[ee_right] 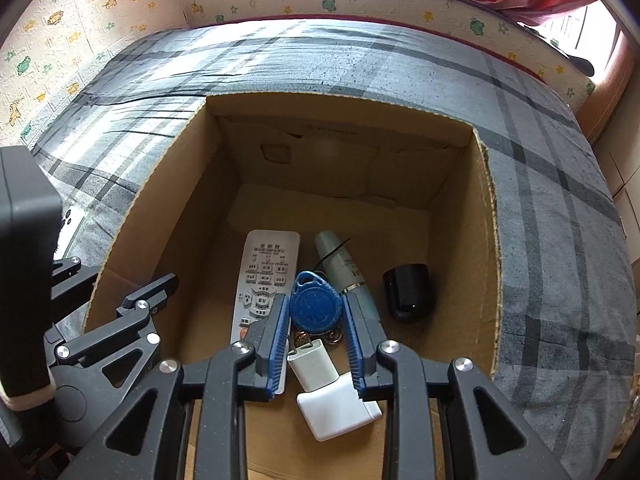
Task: Organize rigid objects
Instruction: 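Carry the blue key fob into the box with the right tool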
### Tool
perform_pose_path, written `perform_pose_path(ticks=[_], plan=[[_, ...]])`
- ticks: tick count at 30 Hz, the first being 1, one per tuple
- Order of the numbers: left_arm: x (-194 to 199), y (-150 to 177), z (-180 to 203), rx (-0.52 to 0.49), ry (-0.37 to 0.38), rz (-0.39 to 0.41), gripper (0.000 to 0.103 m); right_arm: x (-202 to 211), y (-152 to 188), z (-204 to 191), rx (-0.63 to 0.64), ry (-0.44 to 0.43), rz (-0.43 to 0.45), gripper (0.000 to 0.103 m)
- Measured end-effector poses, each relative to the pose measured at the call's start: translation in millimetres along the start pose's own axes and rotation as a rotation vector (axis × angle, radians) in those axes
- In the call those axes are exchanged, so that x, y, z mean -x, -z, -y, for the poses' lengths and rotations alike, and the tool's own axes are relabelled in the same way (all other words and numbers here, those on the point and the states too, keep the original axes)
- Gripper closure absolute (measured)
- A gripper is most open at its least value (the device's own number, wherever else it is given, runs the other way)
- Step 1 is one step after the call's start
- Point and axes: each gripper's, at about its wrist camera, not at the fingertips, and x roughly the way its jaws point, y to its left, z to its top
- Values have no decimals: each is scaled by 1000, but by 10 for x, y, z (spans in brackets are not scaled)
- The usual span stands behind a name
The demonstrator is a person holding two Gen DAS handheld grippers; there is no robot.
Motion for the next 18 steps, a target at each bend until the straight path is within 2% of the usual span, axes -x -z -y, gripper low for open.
perform_pose_path(ticks=[18], plan=[[3,1,25,-7,-10,2,87,-120,16,-26,7,2,-21,73]])
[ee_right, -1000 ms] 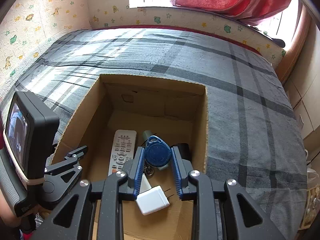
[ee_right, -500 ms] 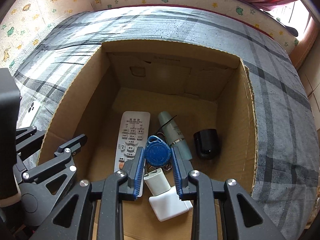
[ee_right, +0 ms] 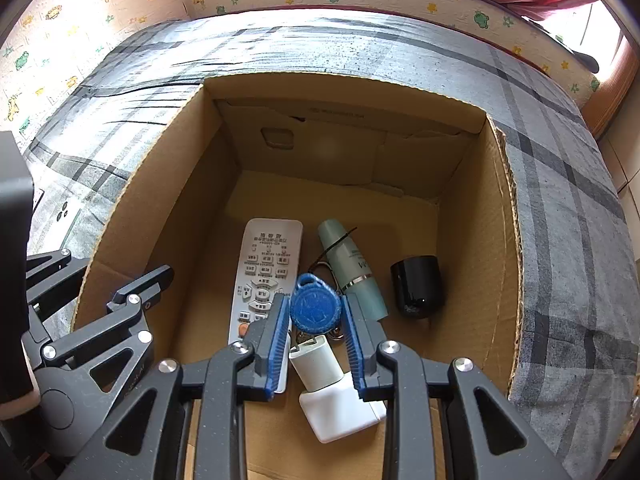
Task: Organize rigid objects
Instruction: 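Carry the blue key fob into the box with the right tool, then open the right tool to drop the key fob in the box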
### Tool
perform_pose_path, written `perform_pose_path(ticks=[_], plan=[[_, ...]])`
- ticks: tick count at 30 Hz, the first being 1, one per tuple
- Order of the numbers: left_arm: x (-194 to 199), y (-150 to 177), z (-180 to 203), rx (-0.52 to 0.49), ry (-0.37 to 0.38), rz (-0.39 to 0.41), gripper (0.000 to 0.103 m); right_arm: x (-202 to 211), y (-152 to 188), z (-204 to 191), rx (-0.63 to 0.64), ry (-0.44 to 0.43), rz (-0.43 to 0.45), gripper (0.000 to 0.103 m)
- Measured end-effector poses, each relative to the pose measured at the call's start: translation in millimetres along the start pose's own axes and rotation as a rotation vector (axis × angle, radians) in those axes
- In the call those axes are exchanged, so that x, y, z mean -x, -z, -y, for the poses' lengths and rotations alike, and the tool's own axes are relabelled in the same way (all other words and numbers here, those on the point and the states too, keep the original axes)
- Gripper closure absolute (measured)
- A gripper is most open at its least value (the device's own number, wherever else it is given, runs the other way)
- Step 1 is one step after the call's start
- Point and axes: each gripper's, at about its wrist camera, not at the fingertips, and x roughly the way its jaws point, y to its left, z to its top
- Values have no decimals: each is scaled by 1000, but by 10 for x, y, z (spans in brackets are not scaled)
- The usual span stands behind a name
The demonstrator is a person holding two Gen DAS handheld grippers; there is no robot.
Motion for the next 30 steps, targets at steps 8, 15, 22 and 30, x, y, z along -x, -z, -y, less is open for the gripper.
perform_pose_path(ticks=[8,15,22,30], plan=[[16,-7,16,-4,-4,2,87,54,5,-27,-2,13,24,58],[6,-6,-6,-2,-1,-2,87,117,-7,-12,-14,20,39,58],[10,-9,-12,-2,0,-2,87,363,4,50,-31,40,76,57],[12,-11,-26,5,5,-4,87,716,16,225,-88,83,112,53]])
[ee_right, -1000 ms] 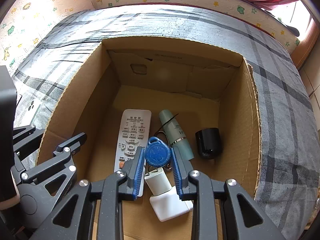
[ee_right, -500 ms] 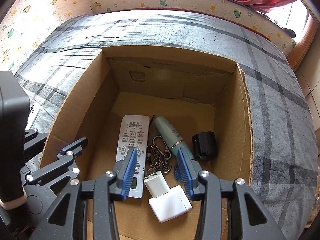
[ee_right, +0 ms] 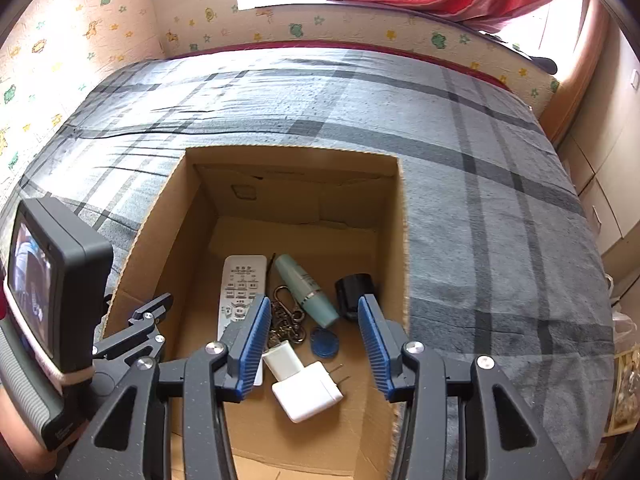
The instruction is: Organize rigid objects
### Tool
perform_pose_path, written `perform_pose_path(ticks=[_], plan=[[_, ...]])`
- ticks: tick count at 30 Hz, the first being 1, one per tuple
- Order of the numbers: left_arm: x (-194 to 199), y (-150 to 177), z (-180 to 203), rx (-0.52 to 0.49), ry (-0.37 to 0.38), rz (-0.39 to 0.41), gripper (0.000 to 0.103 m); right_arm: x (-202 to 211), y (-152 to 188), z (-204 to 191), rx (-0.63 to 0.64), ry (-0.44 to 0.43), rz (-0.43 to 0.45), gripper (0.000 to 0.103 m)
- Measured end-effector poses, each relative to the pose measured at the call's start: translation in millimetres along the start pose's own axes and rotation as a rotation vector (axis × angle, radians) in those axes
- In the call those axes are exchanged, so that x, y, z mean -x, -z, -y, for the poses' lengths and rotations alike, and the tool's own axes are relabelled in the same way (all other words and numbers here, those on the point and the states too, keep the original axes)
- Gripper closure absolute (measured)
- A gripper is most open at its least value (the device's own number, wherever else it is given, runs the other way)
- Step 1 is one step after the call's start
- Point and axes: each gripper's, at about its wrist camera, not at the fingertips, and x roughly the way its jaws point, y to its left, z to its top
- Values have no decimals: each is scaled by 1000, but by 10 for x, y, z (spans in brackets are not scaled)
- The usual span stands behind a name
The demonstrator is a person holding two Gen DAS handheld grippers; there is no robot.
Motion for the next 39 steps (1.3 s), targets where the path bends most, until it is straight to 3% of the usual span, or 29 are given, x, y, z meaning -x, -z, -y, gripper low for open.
perform_pose_path(ticks=[4,17,24,39], plan=[[2,-6,-10,-2,-3,-1,87,158,17,113,-22,22,17,44],[1,-3,3,-1,-3,-2,87,477,256,498,-83,107,44,26],[14,2,17,-2,-5,0,87,555,348,688,-137,112,51,0],[32,-12,21,-6,-14,0,84,560,395,780,-162,104,37,0]])
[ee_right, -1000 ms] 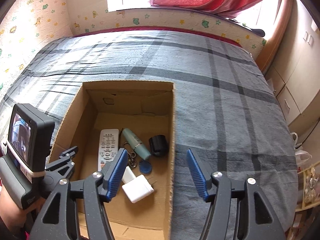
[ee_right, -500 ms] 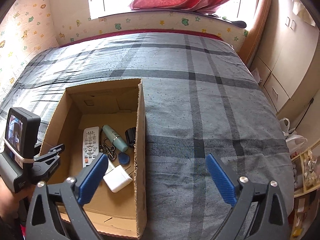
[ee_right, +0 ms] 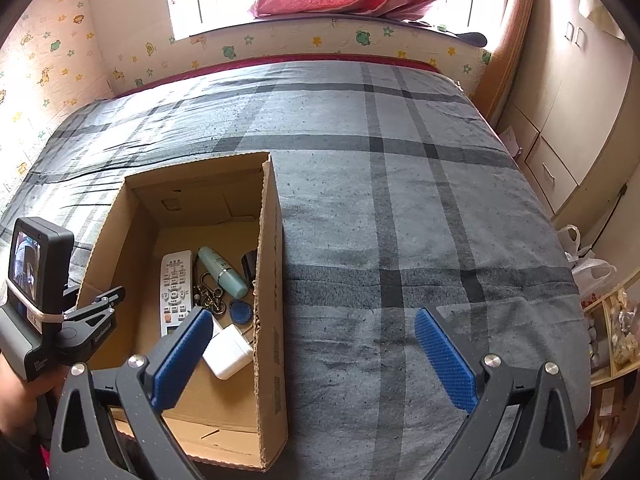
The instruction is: Organize rigid objects
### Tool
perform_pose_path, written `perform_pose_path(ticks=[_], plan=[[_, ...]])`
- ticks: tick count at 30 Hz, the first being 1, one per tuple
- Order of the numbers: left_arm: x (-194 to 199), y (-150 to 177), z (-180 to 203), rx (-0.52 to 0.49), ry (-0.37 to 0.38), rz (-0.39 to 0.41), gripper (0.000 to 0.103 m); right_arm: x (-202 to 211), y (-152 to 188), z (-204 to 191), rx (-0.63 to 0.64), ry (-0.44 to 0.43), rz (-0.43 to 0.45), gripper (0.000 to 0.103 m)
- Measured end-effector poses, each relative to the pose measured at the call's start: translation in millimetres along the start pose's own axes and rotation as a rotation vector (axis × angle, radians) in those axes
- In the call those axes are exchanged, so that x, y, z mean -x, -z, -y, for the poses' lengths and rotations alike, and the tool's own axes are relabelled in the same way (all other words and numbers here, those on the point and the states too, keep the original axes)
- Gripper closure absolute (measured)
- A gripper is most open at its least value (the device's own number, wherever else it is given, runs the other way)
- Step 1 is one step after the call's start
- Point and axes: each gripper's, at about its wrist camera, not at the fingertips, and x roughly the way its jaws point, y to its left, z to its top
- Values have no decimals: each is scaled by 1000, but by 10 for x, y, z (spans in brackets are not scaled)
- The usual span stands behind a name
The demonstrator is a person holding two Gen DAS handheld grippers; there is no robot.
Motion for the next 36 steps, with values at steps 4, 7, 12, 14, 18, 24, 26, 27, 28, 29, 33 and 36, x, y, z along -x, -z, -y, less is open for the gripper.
perform_pose_path(ticks=[4,7,12,14,18,24,26,27,28,29,33,36], plan=[[86,-6,12,-2,-19,20,79,18,10,10,-4,-4,8,0],[193,-11,-9,18,-22,45,37,37,8,29,-10,-4,12,0],[414,-18,-19,39,-5,72,15,118,4,44,-13,-9,28,0],[528,-7,-3,36,14,91,14,159,4,42,-12,-11,36,0],[783,51,54,17,71,123,0,264,6,41,-9,-13,53,0],[1225,154,197,-12,55,206,0,448,42,24,-3,-9,79,0],[1351,176,244,-17,59,231,0,503,53,14,4,-1,75,0],[1398,170,258,-18,59,245,0,536,62,12,6,1,77,0],[1452,186,276,-20,56,257,0,573,73,11,6,2,83,0],[1500,203,296,-22,51,268,0,608,82,6,7,5,88,0],[1661,285,372,-28,37,297,0,723,113,-7,16,20,90,0],[1761,348,414,-25,49,313,0,786,142,-8,13,16,89,0]])
